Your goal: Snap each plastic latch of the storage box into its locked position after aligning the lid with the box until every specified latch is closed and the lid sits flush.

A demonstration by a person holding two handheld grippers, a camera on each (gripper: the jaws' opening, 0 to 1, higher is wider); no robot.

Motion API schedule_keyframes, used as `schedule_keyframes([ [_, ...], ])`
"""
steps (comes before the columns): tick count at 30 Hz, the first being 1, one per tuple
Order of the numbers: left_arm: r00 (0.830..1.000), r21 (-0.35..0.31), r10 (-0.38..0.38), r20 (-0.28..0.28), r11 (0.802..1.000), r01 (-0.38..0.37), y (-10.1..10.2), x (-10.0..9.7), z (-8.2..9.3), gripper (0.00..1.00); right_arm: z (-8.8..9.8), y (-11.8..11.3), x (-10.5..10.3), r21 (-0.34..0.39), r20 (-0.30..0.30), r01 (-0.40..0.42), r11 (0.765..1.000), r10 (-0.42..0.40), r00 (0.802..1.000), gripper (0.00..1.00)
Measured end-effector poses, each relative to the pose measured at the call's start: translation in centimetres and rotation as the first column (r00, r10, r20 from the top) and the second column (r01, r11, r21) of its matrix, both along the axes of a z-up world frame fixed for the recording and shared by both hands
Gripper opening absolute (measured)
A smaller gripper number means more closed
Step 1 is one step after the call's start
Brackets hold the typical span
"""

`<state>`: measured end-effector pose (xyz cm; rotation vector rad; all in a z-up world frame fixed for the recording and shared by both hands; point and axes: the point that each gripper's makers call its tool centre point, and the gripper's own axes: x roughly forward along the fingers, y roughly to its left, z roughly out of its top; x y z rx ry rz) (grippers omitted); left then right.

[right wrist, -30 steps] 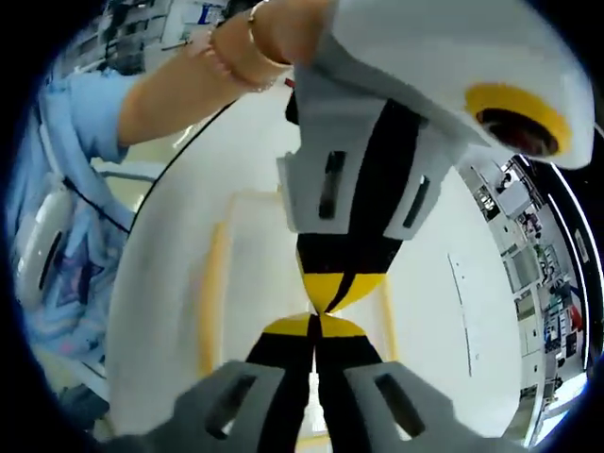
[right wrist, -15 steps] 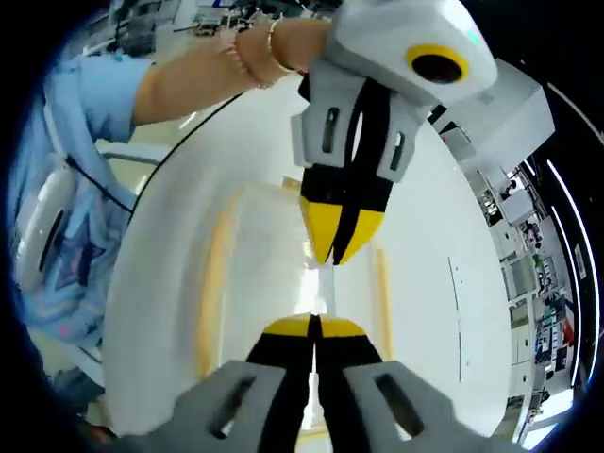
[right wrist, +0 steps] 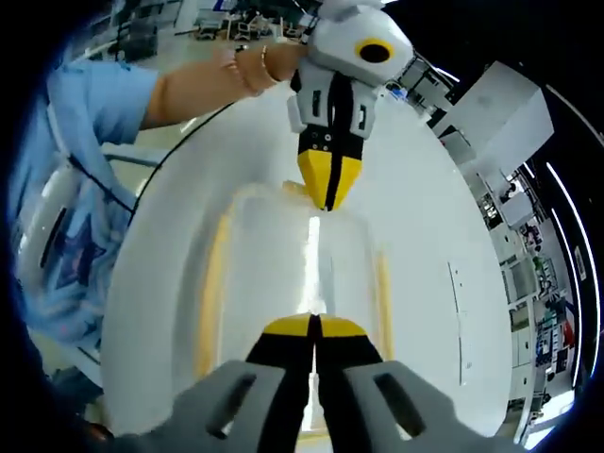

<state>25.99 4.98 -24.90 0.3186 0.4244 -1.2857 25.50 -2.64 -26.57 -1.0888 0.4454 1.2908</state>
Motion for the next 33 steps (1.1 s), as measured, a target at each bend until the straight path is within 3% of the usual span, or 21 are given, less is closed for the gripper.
schedule_keyframes([
  [1, 1.000, 0.000, 0.001, 0.002, 1.000, -0.001, 0.4, 0.0, -0.3, 0.01, 0.0, 0.1, 0.0, -0.001, -0.006, 0.002, 1.000, -0.002, 1.000, 0.00],
  [3, 1.000, -0.067, 0.005, 0.022, 0.998, -0.003, 0.5, 0.1, 0.0, 0.00, 0.0, 0.1, 0.0, -0.002, -0.009, 0.000, 1.000, -0.001, 1.000, 0.00],
  [10, 1.000, -0.203, -0.023, -0.014, 0.979, 0.020, 2.0, -1.0, -0.1, 0.00, 0.1, 0.7, -0.1, -0.056, -0.029, 0.011, 0.998, -0.012, 1.000, 0.00],
  [18, 0.999, -0.211, -0.029, -0.015, 0.977, 0.025, 3.3, -1.9, -1.2, 0.00, -0.1, 1.2, -0.3, -0.134, -0.064, 0.029, 0.991, -0.038, 0.997, 0.00],
  [33, 1.000, -0.202, -0.020, -0.010, 0.979, 0.017, 3.3, -1.0, -1.5, 0.00, 0.0, 0.7, -0.4, -0.148, -0.078, 0.048, 0.988, -0.060, 0.995, 0.00],
])
